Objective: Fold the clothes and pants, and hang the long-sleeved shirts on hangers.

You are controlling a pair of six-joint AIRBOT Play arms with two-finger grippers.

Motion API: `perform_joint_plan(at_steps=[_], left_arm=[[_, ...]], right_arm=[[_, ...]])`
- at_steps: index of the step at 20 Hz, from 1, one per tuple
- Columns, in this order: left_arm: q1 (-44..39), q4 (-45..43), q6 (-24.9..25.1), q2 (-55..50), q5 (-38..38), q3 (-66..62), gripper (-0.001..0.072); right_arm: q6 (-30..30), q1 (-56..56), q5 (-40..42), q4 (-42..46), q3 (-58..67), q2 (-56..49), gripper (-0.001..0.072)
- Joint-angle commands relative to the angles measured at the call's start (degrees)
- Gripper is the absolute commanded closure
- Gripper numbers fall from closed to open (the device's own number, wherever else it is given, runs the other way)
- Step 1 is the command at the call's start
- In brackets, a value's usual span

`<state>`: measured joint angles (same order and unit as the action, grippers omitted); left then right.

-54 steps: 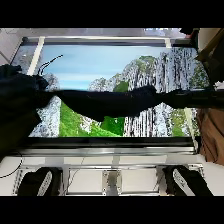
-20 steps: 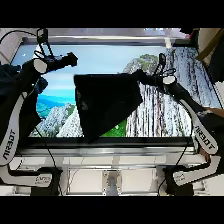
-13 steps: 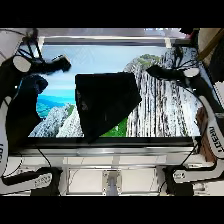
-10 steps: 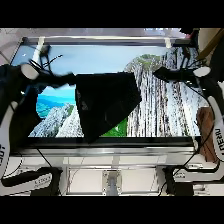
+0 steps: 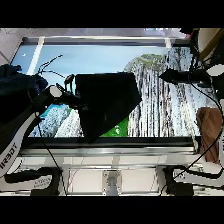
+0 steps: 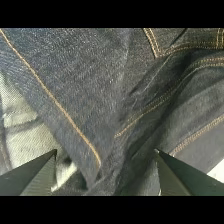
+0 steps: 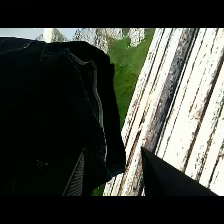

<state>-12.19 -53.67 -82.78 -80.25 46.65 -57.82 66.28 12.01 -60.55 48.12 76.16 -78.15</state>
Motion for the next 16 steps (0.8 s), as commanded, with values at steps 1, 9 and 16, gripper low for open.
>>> perform_joint_plan(at_steps=[1,9,16], left_arm=[[-0.4,3.5,-0.5,-1.4,-5.0,0.6,-0.0002],[0.4,11.3,2.3,-2.4,-11.8,-0.8,0.0689],[11.3,6.3,2.3,2.1,-16.0,-10.5,0.069]], right_arm=[[0.1,0.1,-1.5,0.2,0.0,0.4,0.0308],[0.1,0.1,-4.1,0.4,0.0,0.4,0.0308],[0.1,0.1,-4.6,0.7,0.0,0.2,0.0308]])
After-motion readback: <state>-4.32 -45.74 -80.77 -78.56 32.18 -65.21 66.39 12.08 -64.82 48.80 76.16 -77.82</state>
